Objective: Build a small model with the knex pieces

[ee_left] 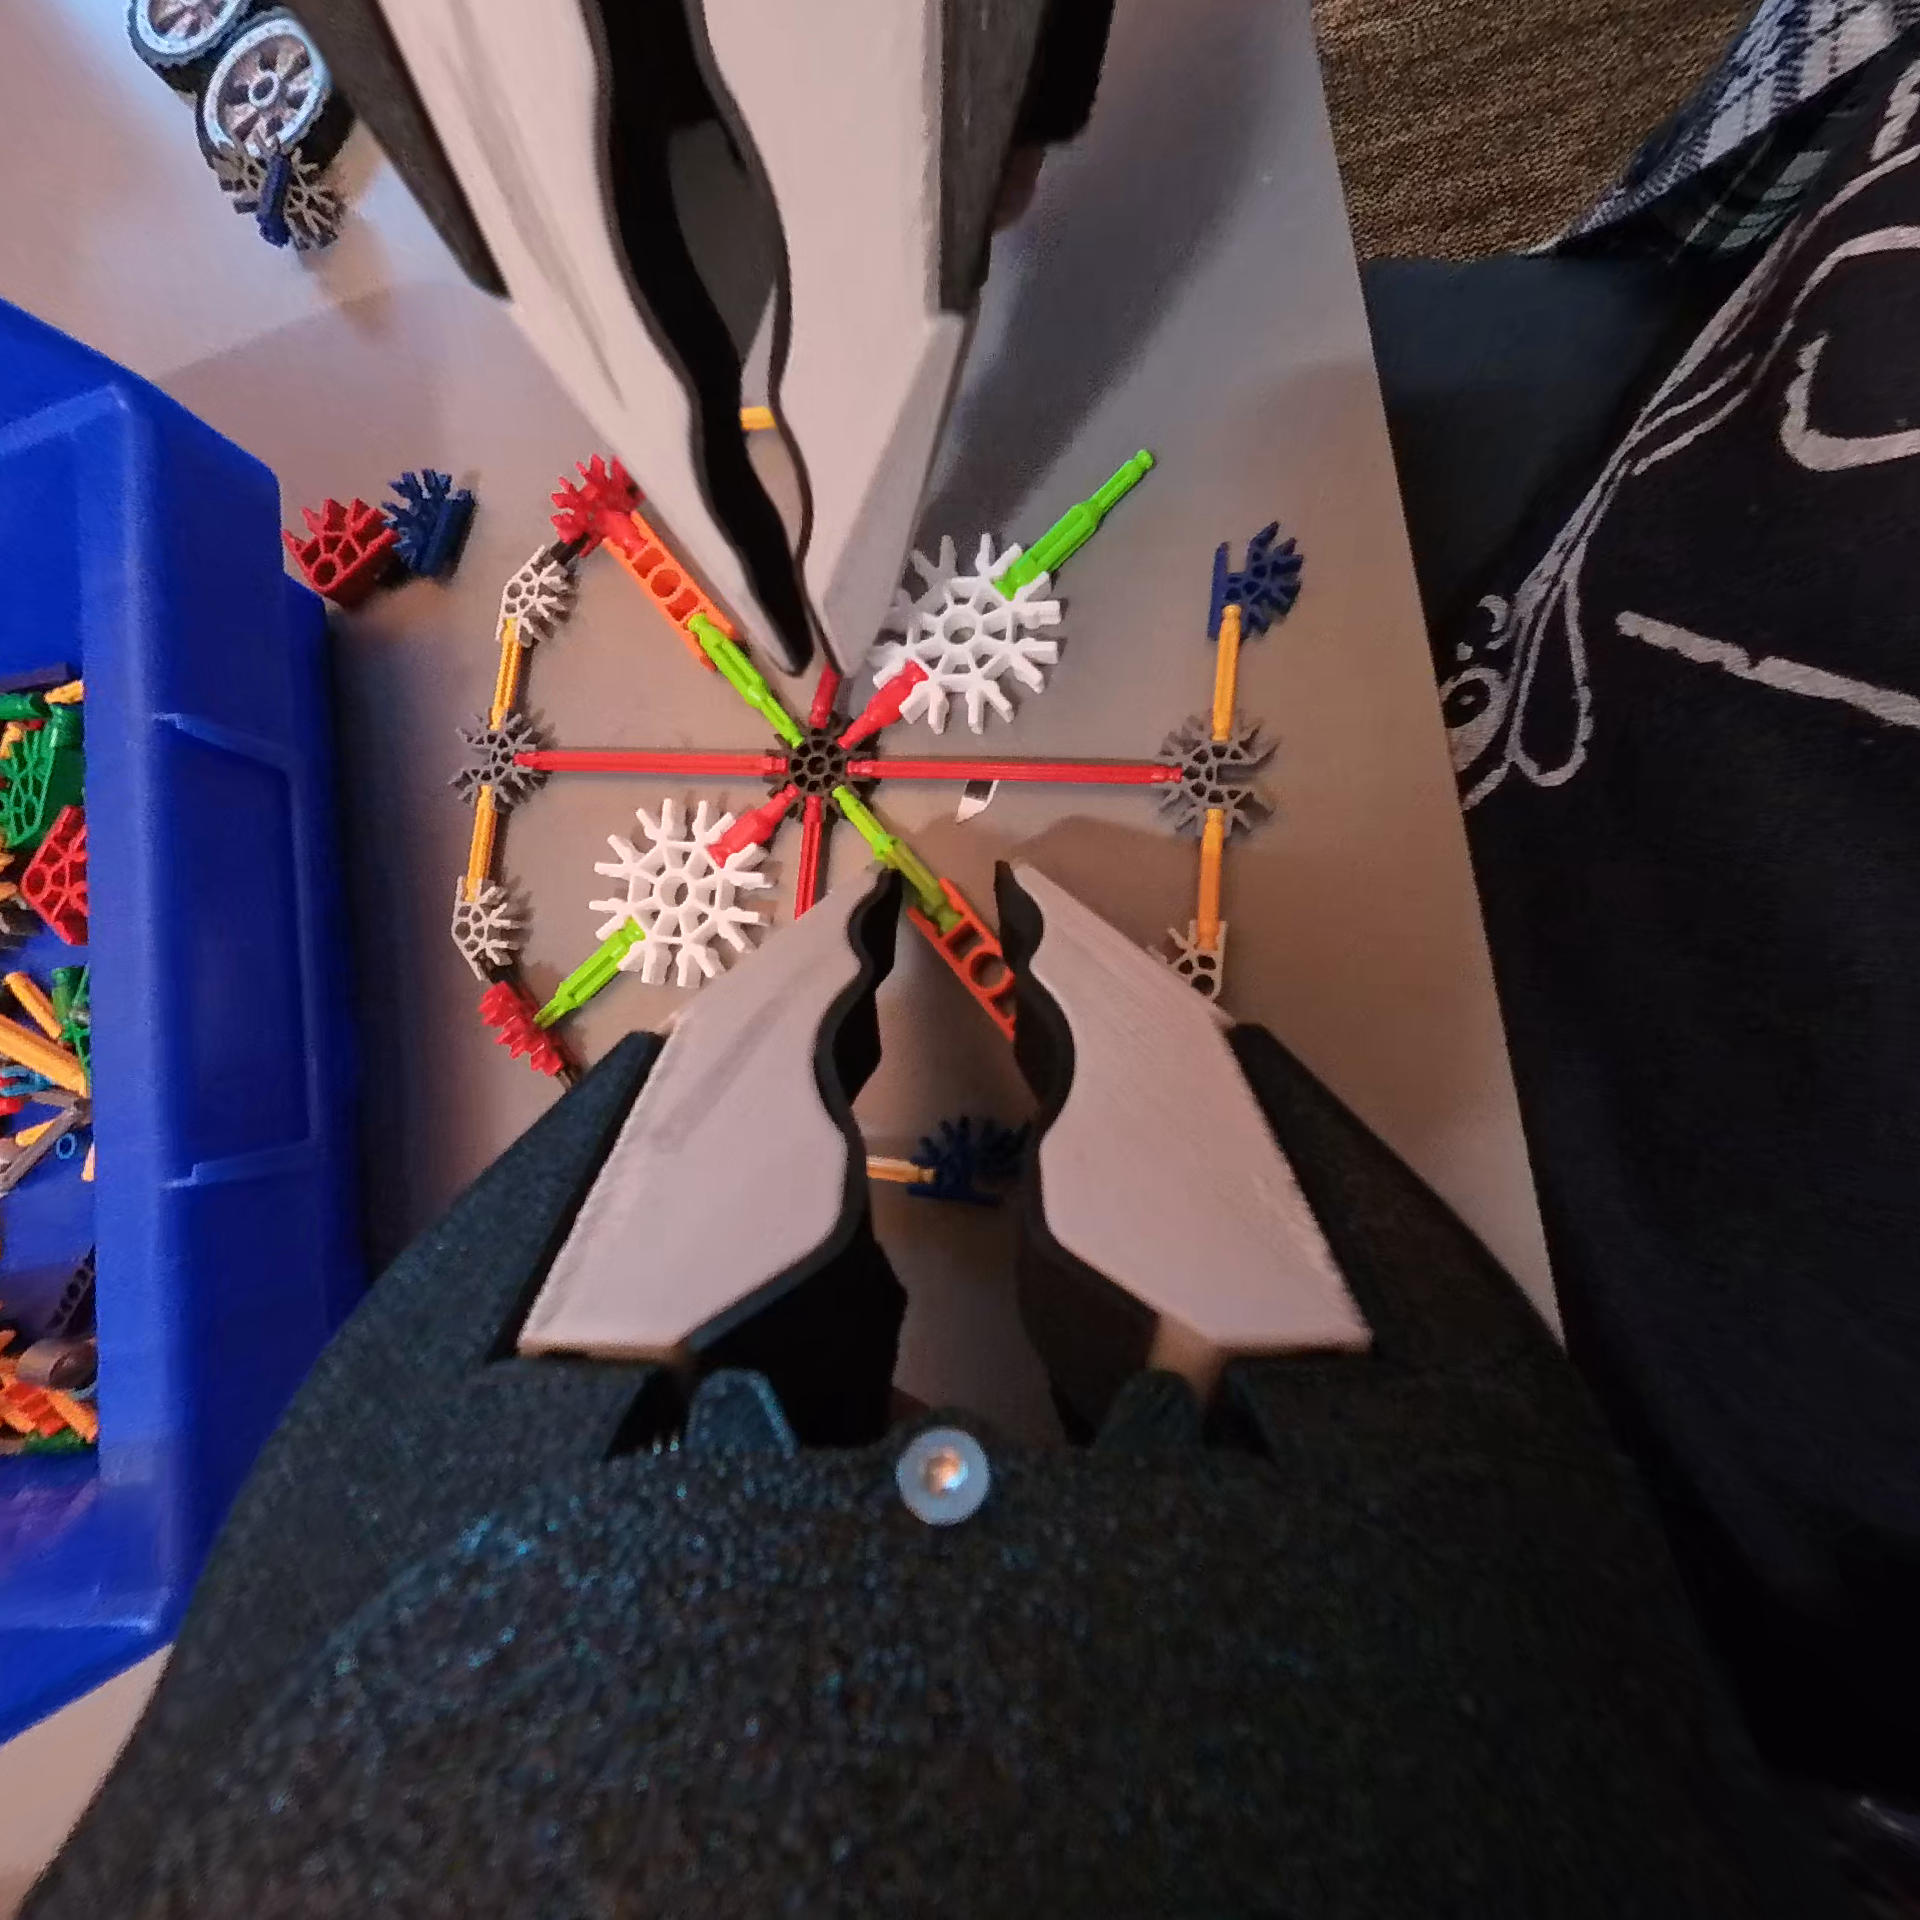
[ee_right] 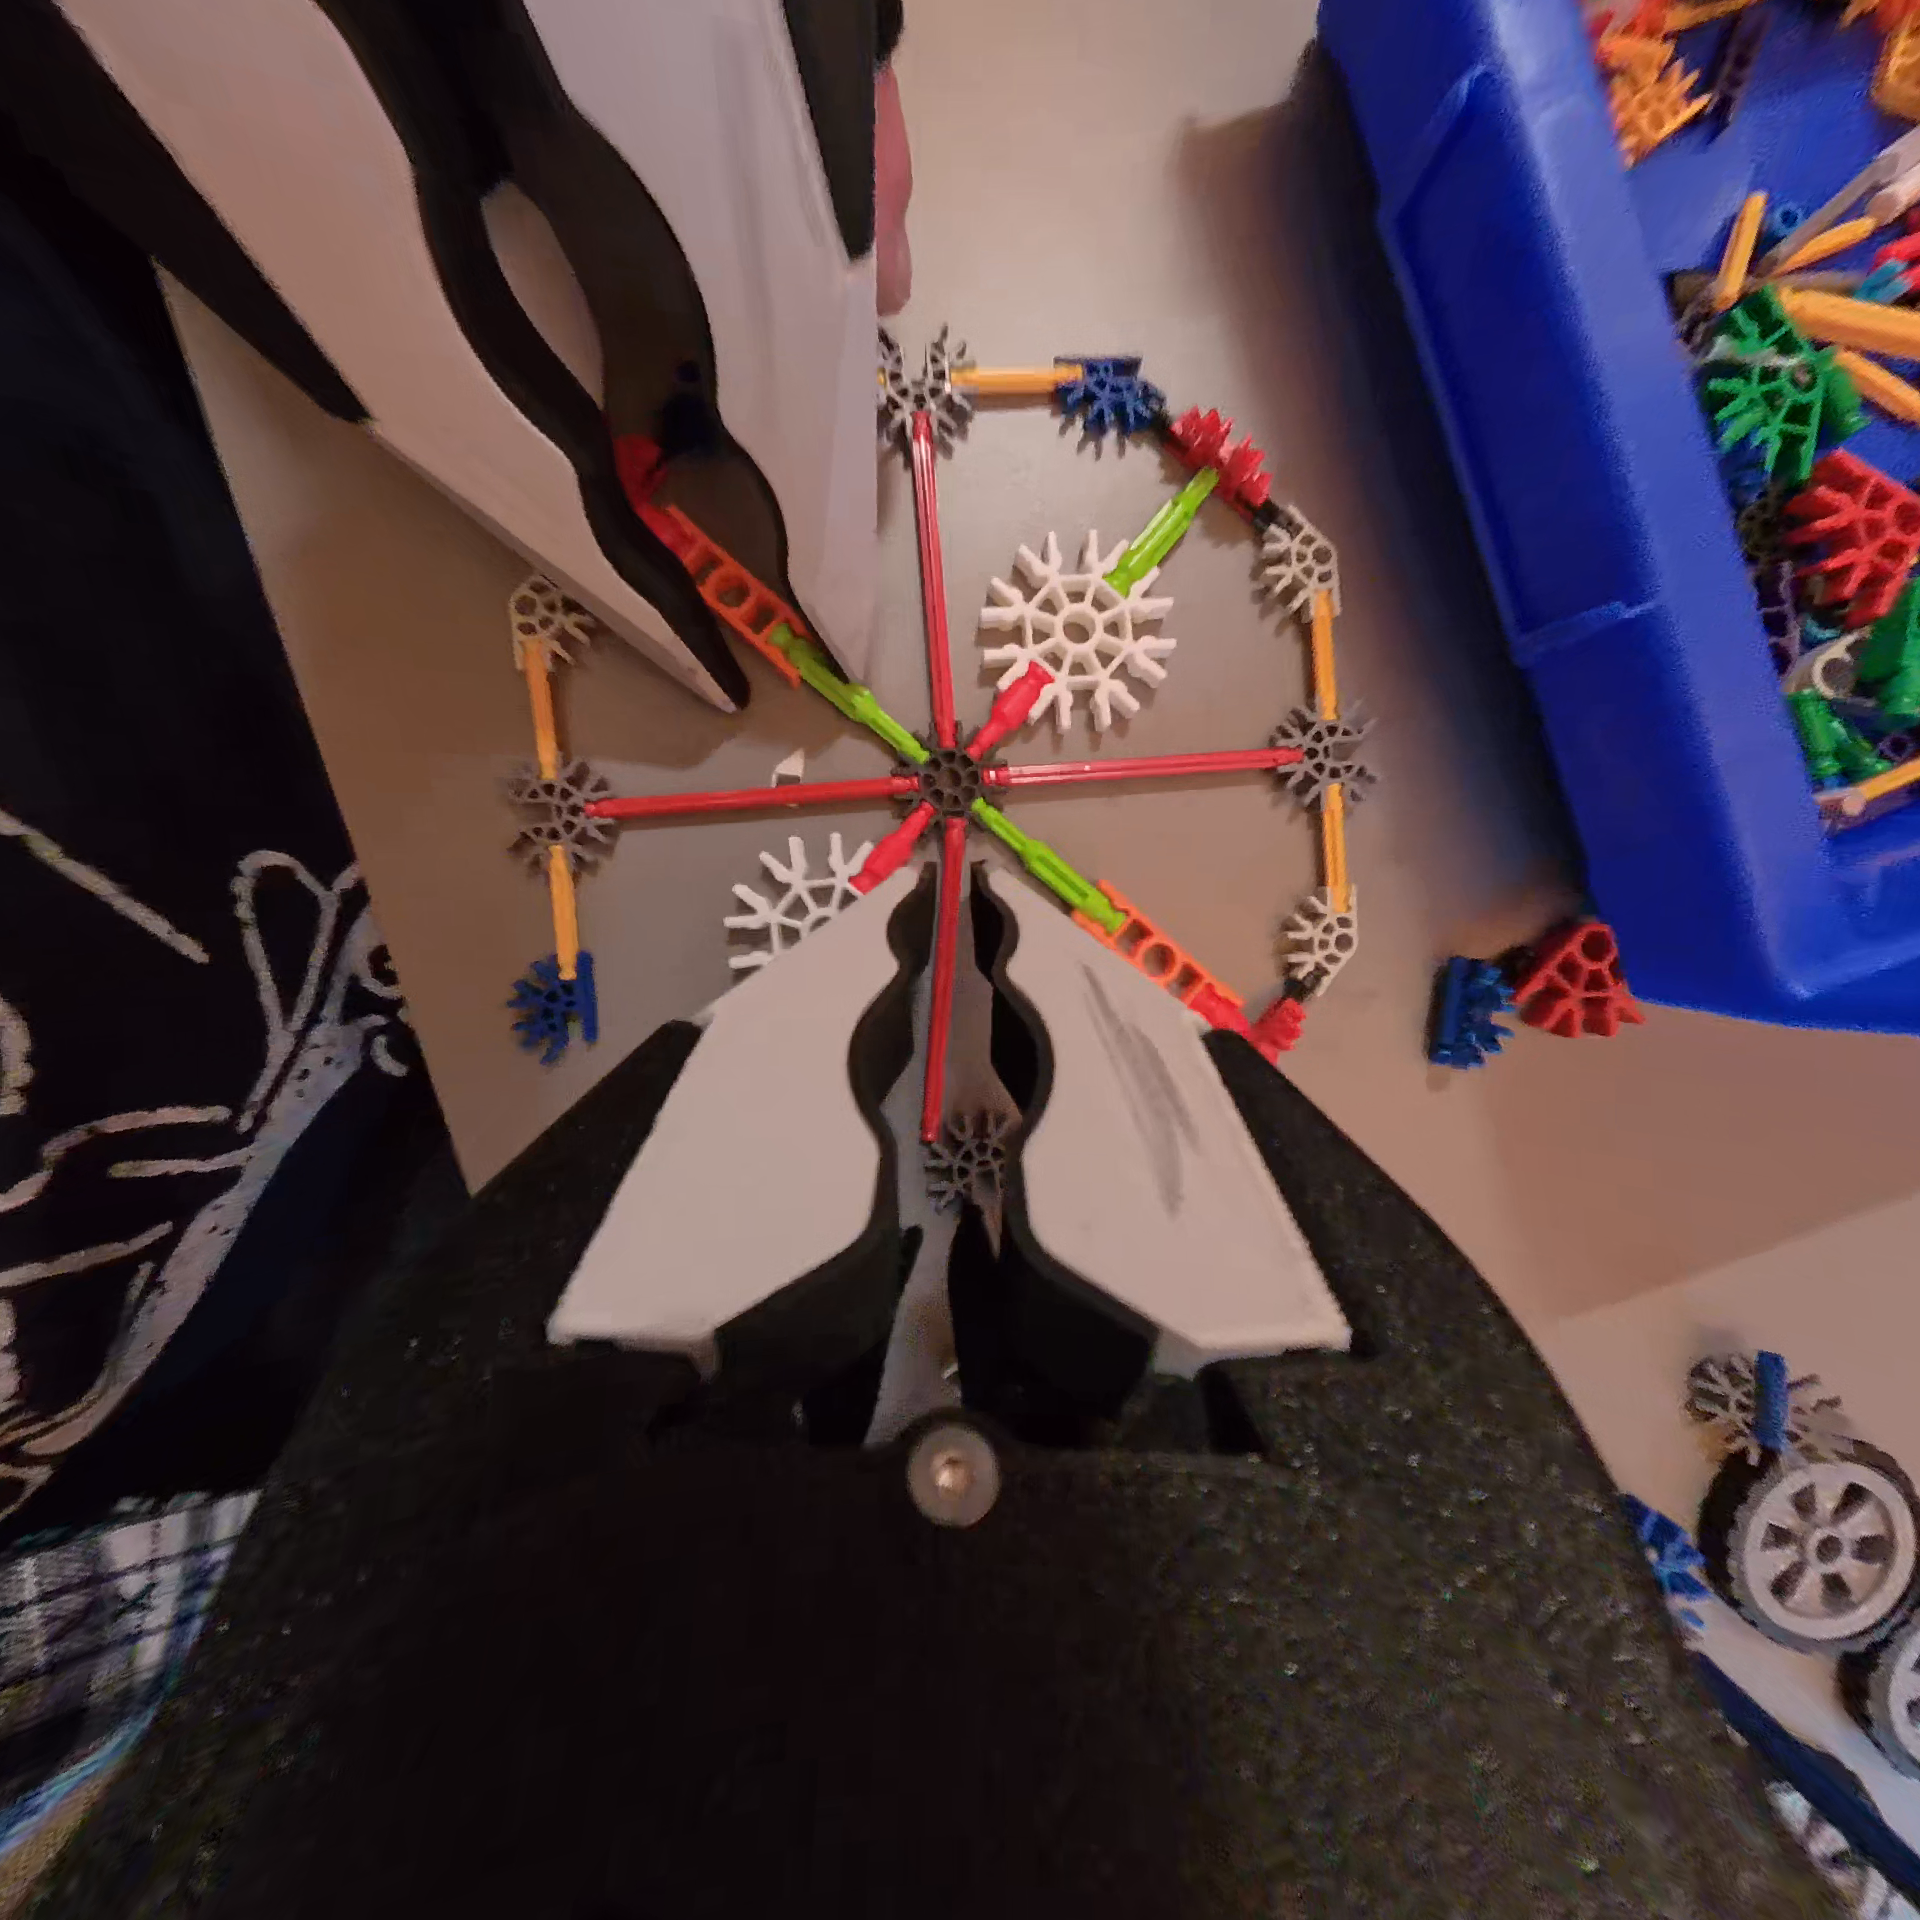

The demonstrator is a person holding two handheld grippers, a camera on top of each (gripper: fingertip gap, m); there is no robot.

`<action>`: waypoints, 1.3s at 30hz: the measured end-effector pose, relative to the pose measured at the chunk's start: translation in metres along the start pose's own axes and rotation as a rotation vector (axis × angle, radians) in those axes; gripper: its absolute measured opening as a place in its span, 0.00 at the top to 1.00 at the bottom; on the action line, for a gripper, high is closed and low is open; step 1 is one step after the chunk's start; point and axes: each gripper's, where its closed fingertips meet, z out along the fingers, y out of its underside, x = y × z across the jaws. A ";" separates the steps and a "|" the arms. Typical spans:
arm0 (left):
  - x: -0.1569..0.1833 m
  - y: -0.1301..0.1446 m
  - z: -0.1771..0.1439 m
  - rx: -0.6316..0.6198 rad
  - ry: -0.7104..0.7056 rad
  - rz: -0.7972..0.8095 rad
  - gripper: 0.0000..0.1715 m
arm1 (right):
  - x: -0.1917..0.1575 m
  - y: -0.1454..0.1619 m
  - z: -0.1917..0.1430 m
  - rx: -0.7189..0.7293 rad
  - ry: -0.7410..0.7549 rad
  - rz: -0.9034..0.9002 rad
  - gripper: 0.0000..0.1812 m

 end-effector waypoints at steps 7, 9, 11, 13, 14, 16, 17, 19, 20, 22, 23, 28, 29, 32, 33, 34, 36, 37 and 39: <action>0.000 -0.001 0.000 0.004 0.003 -0.003 0.89 | 0.000 0.002 0.003 -0.028 0.002 -0.039 0.99; 0.000 -0.001 0.000 0.005 0.005 -0.004 0.89 | 0.001 0.002 0.003 -0.050 0.000 -0.067 0.99; 0.000 -0.001 0.001 0.005 0.005 -0.001 0.89 | 0.002 0.001 0.001 -0.070 -0.003 -0.104 0.99; 0.000 -0.001 0.000 0.004 0.006 -0.002 0.89 | 0.004 -0.003 -0.003 -0.073 -0.008 -0.116 0.99; 0.000 -0.001 0.000 0.004 0.006 -0.002 0.89 | 0.005 -0.005 -0.006 -0.066 -0.019 -0.119 0.99; -0.001 -0.001 0.000 0.004 0.007 0.000 0.89 | 0.007 -0.009 -0.010 -0.059 -0.029 -0.124 0.99; -0.001 0.000 0.000 0.003 0.007 0.001 0.89 | 0.007 -0.008 -0.010 -0.075 -0.033 -0.132 0.99; -0.001 0.000 0.000 0.002 0.010 0.002 0.89 | 0.004 -0.003 -0.005 -0.106 -0.059 -0.150 0.99; -0.001 0.000 0.000 0.002 0.012 0.001 0.89 | 0.003 0.000 -0.002 -0.121 -0.068 -0.154 0.99; -0.001 0.001 -0.001 0.003 0.011 0.002 0.89 | 0.003 0.003 0.002 -0.134 -0.064 -0.156 0.99; -0.001 0.001 -0.001 0.004 0.011 0.002 0.89 | 0.003 0.003 0.002 -0.129 -0.064 -0.153 0.99; -0.001 0.002 -0.001 0.005 0.013 0.001 0.90 | 0.003 0.004 0.003 -0.134 -0.060 -0.157 0.99; -0.001 0.002 -0.001 0.004 0.014 0.002 0.90 | 0.002 0.003 0.004 -0.131 -0.060 -0.160 0.99; -0.002 0.002 -0.001 0.005 0.014 0.000 0.90 | 0.002 0.003 0.004 -0.134 -0.067 -0.161 0.99; -0.001 0.002 -0.001 0.007 0.014 -0.002 0.90 | 0.002 0.003 0.005 -0.138 -0.067 -0.162 0.99; -0.002 0.002 -0.001 0.009 0.012 -0.003 0.89 | 0.002 0.003 0.005 -0.143 -0.068 -0.162 0.99; -0.002 0.001 -0.001 0.007 0.011 0.000 0.89 | 0.002 0.004 0.005 -0.151 -0.064 -0.171 0.99; -0.002 0.001 -0.001 0.006 0.011 -0.001 0.89 | 0.002 0.004 0.005 -0.156 -0.058 -0.177 0.99; -0.004 0.001 0.000 0.004 0.002 0.015 0.89 | 0.002 0.004 0.006 -0.175 -0.039 -0.199 0.99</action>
